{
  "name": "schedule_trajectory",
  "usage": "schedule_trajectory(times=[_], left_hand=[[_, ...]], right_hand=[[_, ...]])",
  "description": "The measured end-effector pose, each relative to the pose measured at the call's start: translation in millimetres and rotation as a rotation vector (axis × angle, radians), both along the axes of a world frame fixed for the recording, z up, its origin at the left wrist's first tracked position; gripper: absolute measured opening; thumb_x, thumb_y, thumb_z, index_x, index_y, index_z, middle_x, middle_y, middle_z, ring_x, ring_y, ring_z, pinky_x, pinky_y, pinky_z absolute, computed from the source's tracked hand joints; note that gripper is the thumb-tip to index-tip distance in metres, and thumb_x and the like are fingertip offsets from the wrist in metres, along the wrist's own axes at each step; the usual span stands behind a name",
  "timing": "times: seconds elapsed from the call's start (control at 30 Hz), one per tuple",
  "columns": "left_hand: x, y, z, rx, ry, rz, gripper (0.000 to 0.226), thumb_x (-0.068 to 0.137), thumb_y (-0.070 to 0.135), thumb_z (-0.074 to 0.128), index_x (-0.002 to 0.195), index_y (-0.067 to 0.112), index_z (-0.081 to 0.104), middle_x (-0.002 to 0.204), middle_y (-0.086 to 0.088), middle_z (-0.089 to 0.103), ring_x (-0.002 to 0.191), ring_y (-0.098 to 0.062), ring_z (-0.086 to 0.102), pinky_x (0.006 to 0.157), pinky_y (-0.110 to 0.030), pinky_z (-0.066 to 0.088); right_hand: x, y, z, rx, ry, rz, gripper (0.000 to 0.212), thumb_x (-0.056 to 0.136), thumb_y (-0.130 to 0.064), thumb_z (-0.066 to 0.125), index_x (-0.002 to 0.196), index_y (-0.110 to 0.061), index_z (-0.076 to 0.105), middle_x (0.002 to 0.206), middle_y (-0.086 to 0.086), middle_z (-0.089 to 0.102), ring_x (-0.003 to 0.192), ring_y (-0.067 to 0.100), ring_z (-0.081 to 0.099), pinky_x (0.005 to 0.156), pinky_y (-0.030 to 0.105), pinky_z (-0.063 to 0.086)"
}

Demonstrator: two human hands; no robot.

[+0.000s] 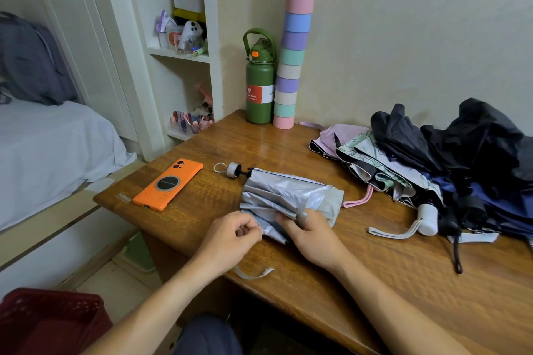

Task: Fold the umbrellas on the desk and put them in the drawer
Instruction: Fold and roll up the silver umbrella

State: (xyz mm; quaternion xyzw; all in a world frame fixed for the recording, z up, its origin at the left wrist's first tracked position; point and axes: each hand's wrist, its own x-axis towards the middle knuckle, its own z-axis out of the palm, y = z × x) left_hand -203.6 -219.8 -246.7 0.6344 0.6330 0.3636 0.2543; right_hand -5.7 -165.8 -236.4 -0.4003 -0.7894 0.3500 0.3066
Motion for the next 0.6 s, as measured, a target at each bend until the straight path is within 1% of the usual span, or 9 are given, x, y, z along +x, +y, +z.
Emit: schedule_trajectory(times=[0.03,0.07,0.13,0.2,0.27,0.37,0.4,0.5,0.6], left_hand=[[0.1,0.5,-0.5,0.003,0.003,0.003,0.019,0.088,0.029,0.067,0.070,0.024,0.070,0.082,0.010,0.069,0.068,-0.007,0.058,0.063,-0.023,0.044],[0.2,0.9,-0.8,0.006,0.006,0.005,0.019,0.087,0.029,0.066,0.069,0.024,0.069,0.082,0.009,0.069,0.066,-0.006,0.056,0.062,-0.022,0.043],[0.8,0.6,-1.2,0.007,-0.001,0.010,0.019,0.086,0.032,0.066,0.069,0.024,0.068,0.081,0.007,0.069,0.062,-0.005,0.053,0.060,-0.023,0.042],[1.8,-1.2,-1.1,0.011,-0.008,0.019,0.023,0.082,0.042,0.061,0.069,0.023,0.067,0.079,0.006,0.069,0.060,-0.006,0.051,0.059,-0.026,0.041],[2.4,-2.8,0.0,0.010,-0.012,0.029,0.028,0.080,0.047,0.059,0.070,0.022,0.068,0.079,0.005,0.068,0.060,-0.006,0.050,0.058,-0.026,0.041],[0.2,-3.2,2.5,-0.016,-0.005,0.033,0.021,0.087,0.036,0.065,0.073,0.021,0.072,0.073,0.003,0.068,0.055,-0.004,0.048,0.054,-0.020,0.036],[-0.6,-3.2,3.3,-0.023,0.006,0.037,0.021,0.088,0.034,0.067,0.074,0.019,0.073,0.068,0.003,0.066,0.053,-0.004,0.046,0.053,-0.018,0.034],[-2.0,-4.4,2.7,-0.025,0.026,0.053,0.023,0.090,0.031,0.072,0.073,0.015,0.073,0.052,0.009,0.051,0.048,-0.004,0.042,0.049,-0.016,0.033],[-0.2,-5.9,4.4,-0.017,0.054,0.048,0.027,0.091,0.028,0.073,0.071,0.011,0.070,0.051,0.011,0.047,0.048,-0.006,0.041,0.050,-0.015,0.034]], right_hand=[[0.2,0.7,-0.9,0.016,-0.006,0.009,0.017,0.105,-0.034,0.055,0.105,-0.027,0.071,0.092,-0.012,0.073,0.088,0.004,0.066,0.083,0.024,0.052],[0.3,1.0,-1.8,0.034,-0.012,0.022,0.017,0.105,-0.034,0.055,0.108,-0.028,0.070,0.097,-0.013,0.073,0.092,0.003,0.066,0.086,0.025,0.052],[0.0,0.5,-1.4,0.069,-0.019,0.042,0.018,0.105,-0.035,0.055,0.115,-0.031,0.070,0.104,-0.018,0.073,0.100,0.000,0.065,0.090,0.021,0.050],[0.4,-0.7,0.0,0.096,-0.021,0.057,0.021,0.105,-0.036,0.056,0.121,-0.033,0.069,0.111,-0.023,0.072,0.106,-0.003,0.064,0.093,0.018,0.049],[1.2,-0.3,-0.2,0.098,-0.041,0.067,0.022,0.104,-0.037,0.056,0.122,-0.034,0.069,0.110,-0.022,0.072,0.106,-0.003,0.064,0.093,0.020,0.050],[1.9,1.6,-2.8,0.105,-0.099,0.079,0.018,0.102,-0.036,0.058,0.116,-0.034,0.070,0.098,-0.014,0.074,0.093,0.005,0.067,0.087,0.032,0.054],[2.1,1.7,-2.8,0.116,-0.110,0.088,0.018,0.102,-0.035,0.058,0.117,-0.035,0.069,0.098,-0.014,0.074,0.093,0.005,0.067,0.086,0.033,0.054],[1.8,0.9,0.6,0.149,-0.098,0.116,0.024,0.103,-0.030,0.058,0.123,-0.035,0.069,0.110,-0.022,0.072,0.103,-0.001,0.065,0.091,0.026,0.052],[1.5,-1.7,2.3,0.144,-0.066,0.104,0.023,0.104,-0.032,0.056,0.123,-0.035,0.068,0.112,-0.023,0.072,0.105,-0.002,0.065,0.092,0.026,0.052]])
